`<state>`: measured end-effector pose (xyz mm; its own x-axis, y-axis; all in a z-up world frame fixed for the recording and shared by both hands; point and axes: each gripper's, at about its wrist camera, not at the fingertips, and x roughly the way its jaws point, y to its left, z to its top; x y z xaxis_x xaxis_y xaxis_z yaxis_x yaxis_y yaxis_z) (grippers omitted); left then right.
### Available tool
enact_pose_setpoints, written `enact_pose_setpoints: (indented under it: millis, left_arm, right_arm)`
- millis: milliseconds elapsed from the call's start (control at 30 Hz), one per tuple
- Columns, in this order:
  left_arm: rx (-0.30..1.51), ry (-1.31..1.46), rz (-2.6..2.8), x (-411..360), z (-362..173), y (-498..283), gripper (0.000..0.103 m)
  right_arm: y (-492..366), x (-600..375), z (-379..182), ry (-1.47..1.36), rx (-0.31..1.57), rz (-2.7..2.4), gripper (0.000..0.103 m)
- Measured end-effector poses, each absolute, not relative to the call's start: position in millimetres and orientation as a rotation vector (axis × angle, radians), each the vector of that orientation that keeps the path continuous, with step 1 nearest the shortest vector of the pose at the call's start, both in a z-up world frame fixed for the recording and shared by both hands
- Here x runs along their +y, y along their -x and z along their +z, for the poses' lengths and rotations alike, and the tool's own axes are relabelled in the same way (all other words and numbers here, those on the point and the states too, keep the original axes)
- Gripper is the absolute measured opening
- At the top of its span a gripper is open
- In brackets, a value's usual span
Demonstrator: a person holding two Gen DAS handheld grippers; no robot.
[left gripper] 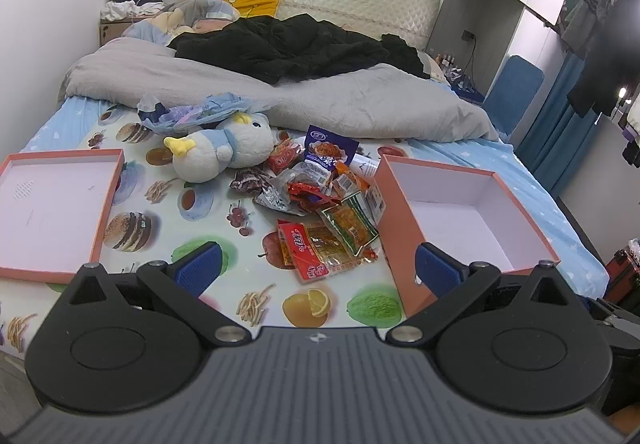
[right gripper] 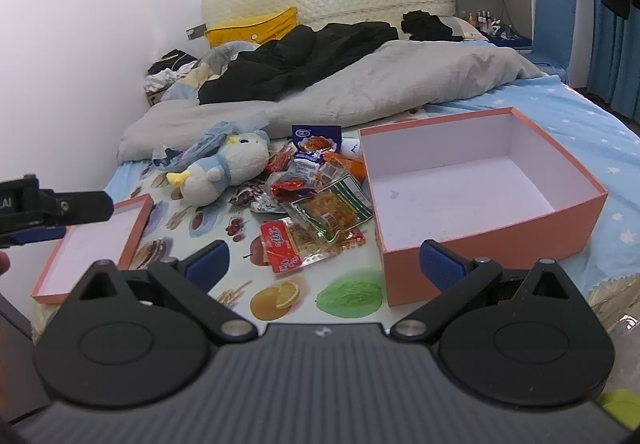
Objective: Organize snacks
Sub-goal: 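Move both tools toward the pile of snack packets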
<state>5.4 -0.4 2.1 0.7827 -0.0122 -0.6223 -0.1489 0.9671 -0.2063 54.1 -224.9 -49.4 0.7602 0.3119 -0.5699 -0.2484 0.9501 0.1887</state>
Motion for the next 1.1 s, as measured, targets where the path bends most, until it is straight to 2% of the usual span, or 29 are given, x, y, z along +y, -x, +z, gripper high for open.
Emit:
enact_pose_setpoints:
  millis: [1100]
  left_arm:
    - [0.659,0.257,0.049,-2.7,1.7,0.4,0.103]
  right_arm:
    - [-49.9,-227.7,-51.3,-0.11,0.643,0.307,0.103]
